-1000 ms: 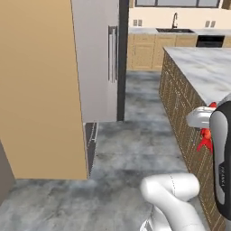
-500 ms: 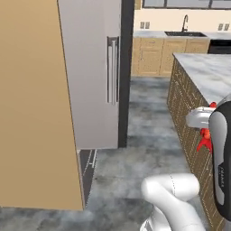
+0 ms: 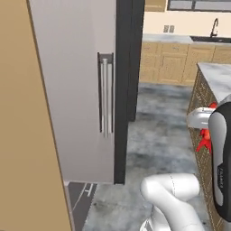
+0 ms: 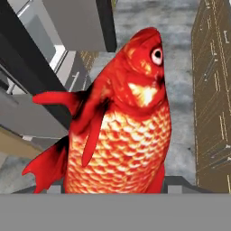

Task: Transport the fish and cucumber to the fridge. Place the fish on the rack containing meat and place the cucumber on the rack containing the vegetable, ensuring meats and vegetables are on different racks.

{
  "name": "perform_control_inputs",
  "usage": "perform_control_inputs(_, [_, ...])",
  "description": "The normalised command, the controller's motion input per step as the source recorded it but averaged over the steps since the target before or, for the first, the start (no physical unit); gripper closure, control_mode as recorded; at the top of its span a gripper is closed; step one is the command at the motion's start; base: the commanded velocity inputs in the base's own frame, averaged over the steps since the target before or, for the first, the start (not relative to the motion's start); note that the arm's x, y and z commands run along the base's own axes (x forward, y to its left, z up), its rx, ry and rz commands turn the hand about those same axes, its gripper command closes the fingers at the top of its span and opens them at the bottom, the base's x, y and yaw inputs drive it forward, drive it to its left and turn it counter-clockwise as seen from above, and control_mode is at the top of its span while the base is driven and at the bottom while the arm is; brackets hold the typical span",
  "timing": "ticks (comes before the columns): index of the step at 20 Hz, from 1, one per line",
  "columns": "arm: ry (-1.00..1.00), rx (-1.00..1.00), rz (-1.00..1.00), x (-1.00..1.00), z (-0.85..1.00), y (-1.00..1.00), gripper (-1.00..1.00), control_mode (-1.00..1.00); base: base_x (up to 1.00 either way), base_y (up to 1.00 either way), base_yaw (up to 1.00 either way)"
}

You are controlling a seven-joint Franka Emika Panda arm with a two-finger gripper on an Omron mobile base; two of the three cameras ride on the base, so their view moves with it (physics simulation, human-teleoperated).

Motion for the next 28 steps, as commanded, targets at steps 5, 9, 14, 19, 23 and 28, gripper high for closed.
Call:
perform_control_inputs(5, [0.0, 0.0, 0.0, 0.0, 0.0, 0.0, 1.0, 1.0, 1.0, -0.69, 0.41])
perform_control_inputs(9, [0.0, 0.0, 0.0, 0.0, 0.0, 0.0, 1.0, 1.0, 1.0, -0.75, 0.51])
perform_control_inputs(14, [0.0, 0.0, 0.0, 0.0, 0.0, 0.0, 1.0, 1.0, 0.94, -0.55, 0.68])
perform_control_inputs(19, [0.0, 0.0, 0.0, 0.0, 0.0, 0.0, 1.0, 1.0, 0.17, -0.28, 0.58])
perform_control_inputs(23, [0.0, 0.0, 0.0, 0.0, 0.0, 0.0, 1.0, 1.0, -0.01, -0.25, 0.51])
perform_control_inputs(28, [0.0, 0.0, 0.0, 0.0, 0.0, 0.0, 1.0, 1.0, 0.02, -0.51, 0.59])
